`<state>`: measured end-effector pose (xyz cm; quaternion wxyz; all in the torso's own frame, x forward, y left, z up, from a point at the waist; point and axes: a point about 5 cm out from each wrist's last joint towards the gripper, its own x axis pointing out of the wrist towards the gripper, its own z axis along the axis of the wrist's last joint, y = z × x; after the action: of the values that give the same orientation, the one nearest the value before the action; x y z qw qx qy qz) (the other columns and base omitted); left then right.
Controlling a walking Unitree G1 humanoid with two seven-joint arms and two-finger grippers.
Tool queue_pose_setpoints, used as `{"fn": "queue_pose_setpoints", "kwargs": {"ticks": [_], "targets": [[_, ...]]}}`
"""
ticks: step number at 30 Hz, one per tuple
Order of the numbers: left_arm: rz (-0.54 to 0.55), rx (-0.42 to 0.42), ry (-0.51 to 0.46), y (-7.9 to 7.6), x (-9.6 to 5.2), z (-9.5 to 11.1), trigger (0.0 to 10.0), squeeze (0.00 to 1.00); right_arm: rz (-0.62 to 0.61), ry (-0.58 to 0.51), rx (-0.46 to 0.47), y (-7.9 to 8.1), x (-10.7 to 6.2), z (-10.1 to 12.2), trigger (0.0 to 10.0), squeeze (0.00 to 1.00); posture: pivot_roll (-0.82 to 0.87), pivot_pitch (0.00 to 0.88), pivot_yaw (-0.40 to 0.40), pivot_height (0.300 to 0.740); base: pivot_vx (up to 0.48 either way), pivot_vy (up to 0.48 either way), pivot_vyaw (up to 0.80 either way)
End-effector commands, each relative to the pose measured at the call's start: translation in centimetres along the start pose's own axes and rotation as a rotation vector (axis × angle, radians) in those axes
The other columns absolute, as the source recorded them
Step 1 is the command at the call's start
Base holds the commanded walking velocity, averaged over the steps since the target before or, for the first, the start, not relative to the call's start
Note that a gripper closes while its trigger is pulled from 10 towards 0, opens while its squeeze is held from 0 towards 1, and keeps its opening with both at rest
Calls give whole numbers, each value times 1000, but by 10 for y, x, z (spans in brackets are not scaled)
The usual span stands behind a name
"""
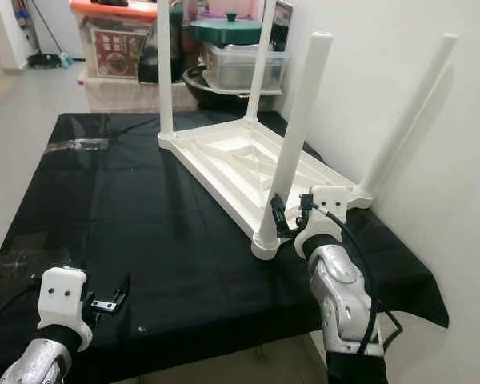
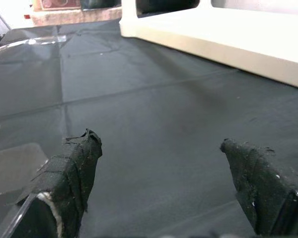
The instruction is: Building children table
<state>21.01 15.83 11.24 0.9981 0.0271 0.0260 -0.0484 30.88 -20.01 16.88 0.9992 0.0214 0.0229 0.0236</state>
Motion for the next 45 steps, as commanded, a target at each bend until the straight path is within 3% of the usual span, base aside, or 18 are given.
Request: {"fn": "queue_pose_setpoints", "kwargs": {"ticks": [1, 4, 10, 18, 19, 21, 22, 23, 24, 26, 27, 29, 30, 33, 34, 36, 37, 45], "targets": [[-14, 11, 6, -3, 2, -2, 10000, 0, 30, 5, 5, -4, 5, -1, 10000, 0, 107, 0, -108, 740, 0, 0, 0], [-13, 11, 0, -4, 3, -1, 10000, 0, 131, 31, -38, 2, 23, -5, 10000, 0, 118, 0, -117, 740, 0, 0, 0], [-9, 10, -6, -5, 4, 0, 10000, 0, 208, 57, -144, 7, 55, -4, 10000, 0, 125, 0, -128, 740, 0, 0, 0], [-9, 10, -7, -6, 5, 0, 10000, 0, 209, 71, -138, 7, 65, -3, 10000, 0, 128, 0, -129, 740, 0, 0, 0], [-4, 11, -10, -6, 4, 1, 10000, 0, 289, 45, -127, 34, 67, 3, 10000, 0, 156, 0, -150, 740, 0, 0, 0], [-4, 11, -10, -6, 4, 1, 10000, 0, 289, 45, -127, 34, 67, 3, 10000, 0, 156, 0, -150, 740, 0, 0, 0], [0, 13, -8, -6, 3, 1, 10000, 0, 502, -10, -120, 103, 55, 15, 10000, 0, 129, 0, -133, 740, 0, 0, 0], [0, 13, -8, -6, 3, 1, 10000, 0, 502, -10, -120, 103, 55, 15, 10000, 0, 129, 0, -133, 740, 0, 0, 0], [-6, 13, -4, -7, 3, 0, 10000, 0, 621, -38, -107, 139, 42, 18, 10000, 0, 126, 0, -131, 740, 0, 0, 0], [-6, 13, -4, -7, 3, 0, 10000, 0, 621, -38, -107, 139, 42, 18, 10000, 0, 126, 0, -131, 740, 0, 0, 0], [-20, 14, -1, -9, 4, 0, 10000, 0, 712, -49, -82, 169, 30, 20, 10000, 0, 123, 0, -129, 740, 0, 0, 0], [-20, 14, -1, -9, 4, 0, 10000, 0, 712, -49, -82, 169, 30, 20, 10000, 0, 123, 0, -129, 740, 0, 0, 0], [-30, 13, 0, -11, 5, -1, 10000, 0, 811, -59, -46, 203, 19, 23, 10000, 0, 119, 0, -123, 740, 0, 0, 0], [-30, 13, 0, -11, 5, -1, 10000, 0, 811, -59, -46, 203, 19, 23, 10000, 0, 119, 0, -123, 740, 0, 0, 0], [-35, 13, 1, -13, 6, -1, 10000, 0, 875, -67, -24, 230, 12, 25, 10000, 0, 132, 0, -128, 740, 0, 0, 0], [-35, 13, 1, -13, 6, -1, 10000, 0, 875, -67, -24, 230, 12, 25, 10000, 0, 132, 0, -128, 740, 0, 0, 0], [-36, 14, 1, -14, 7, -2, 10000, 0, 925, -77, -12, 253, 8, 30, 10000, 0, 142, 0, -138, 740, 0, 0, 0], [-31, 16, 0, -14, 7, -2, 10000, 0, 925, -67, -28, 261, 13, 28, 10000, 0, 157, 0, -157, 740, 0, 0, 0]]}}
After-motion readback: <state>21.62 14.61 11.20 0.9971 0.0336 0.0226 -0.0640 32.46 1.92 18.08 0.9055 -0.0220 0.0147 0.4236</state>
